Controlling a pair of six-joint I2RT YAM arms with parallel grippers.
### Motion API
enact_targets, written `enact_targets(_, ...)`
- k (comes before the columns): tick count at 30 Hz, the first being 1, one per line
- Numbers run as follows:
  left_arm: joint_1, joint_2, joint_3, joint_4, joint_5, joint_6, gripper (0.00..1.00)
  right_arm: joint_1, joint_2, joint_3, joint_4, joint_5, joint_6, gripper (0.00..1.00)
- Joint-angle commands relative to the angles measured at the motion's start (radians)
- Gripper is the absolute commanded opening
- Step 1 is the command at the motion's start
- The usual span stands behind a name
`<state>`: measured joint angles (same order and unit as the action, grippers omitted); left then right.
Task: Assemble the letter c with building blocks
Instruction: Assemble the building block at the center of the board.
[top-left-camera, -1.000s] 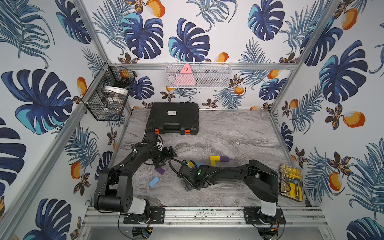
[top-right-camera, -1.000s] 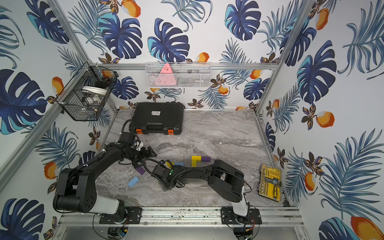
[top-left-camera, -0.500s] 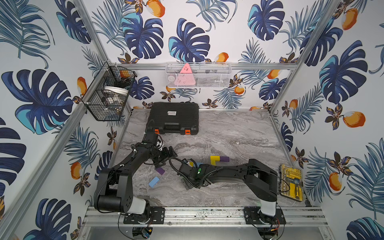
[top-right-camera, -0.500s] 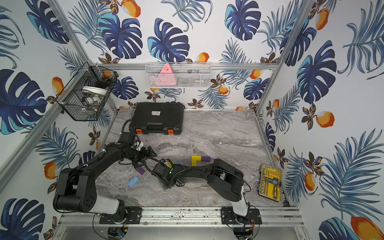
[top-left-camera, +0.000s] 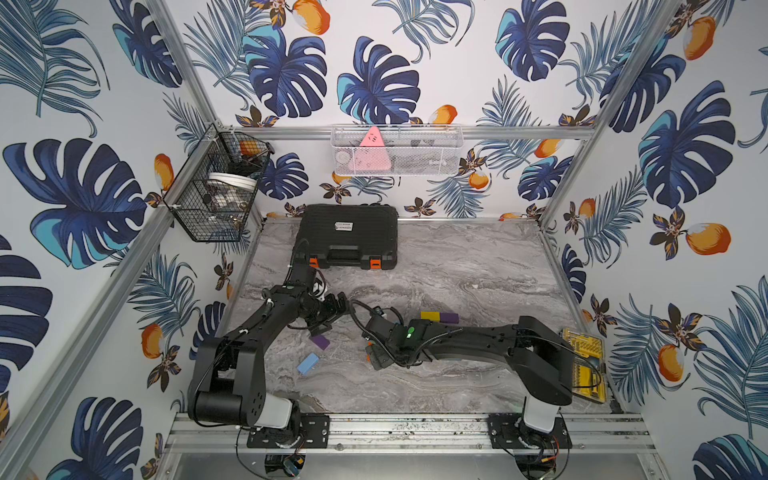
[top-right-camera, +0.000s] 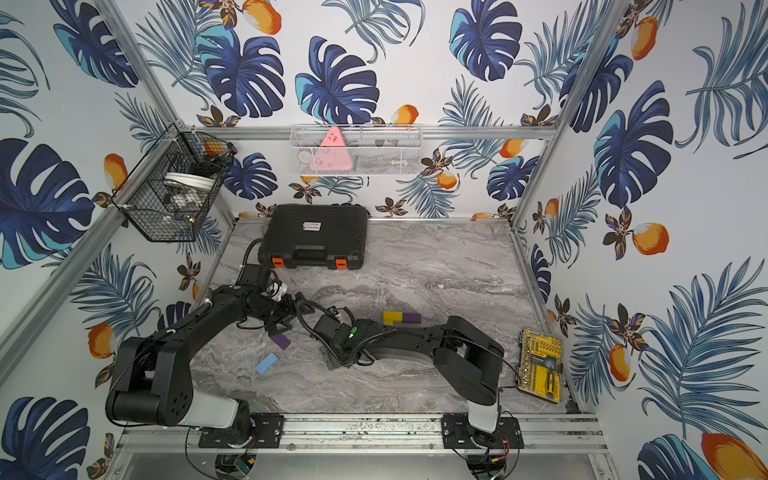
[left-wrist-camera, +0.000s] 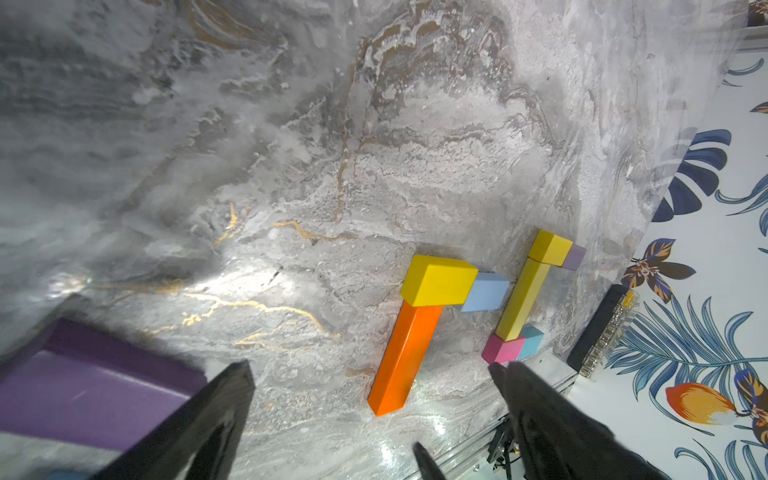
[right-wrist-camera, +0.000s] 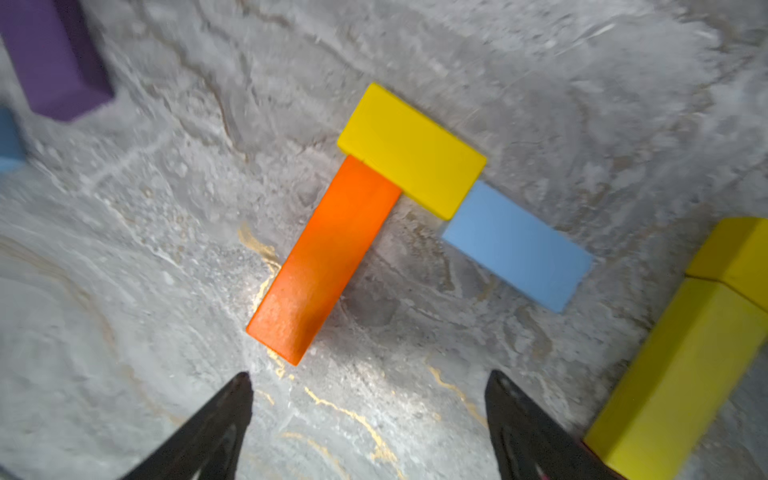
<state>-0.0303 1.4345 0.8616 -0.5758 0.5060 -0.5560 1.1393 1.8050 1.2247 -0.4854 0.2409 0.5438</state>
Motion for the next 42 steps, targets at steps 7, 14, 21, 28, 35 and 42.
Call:
enact_targets(7,0.0,-0.016,-0.016,0.007,0.023,-0.002,0.99,-0.078,-0.055,-0.052,0.077,-0.202,0.351,0.85)
enact_targets(14,0.0,-0.02,-0.017,0.014,0.043,-0.005,0.99,-0.075,-0.049,-0.066,0.023,-0.137,0.302,0.84)
enact_targets(21,-0.025,-0.002,-0.036,0.051,0.049,-0.035,0.99,-0.13,-0.068,-0.076,0.031,-0.115,0.22,0.85)
enact_targets(28,-0.043,0.013,-0.032,0.068,0.042,-0.057,0.99,-0.14,-0.048,-0.015,-0.051,0.05,-0.091,0.85)
enact_targets(35,-0.057,0.037,-0.007,0.07,0.03,-0.068,0.99,-0.192,-0.062,-0.061,-0.015,-0.056,-0.298,0.83)
enact_targets(42,-0.072,0.06,-0.004,0.086,0.03,-0.085,0.99,-0.207,-0.028,-0.08,0.016,-0.121,-0.312,0.77)
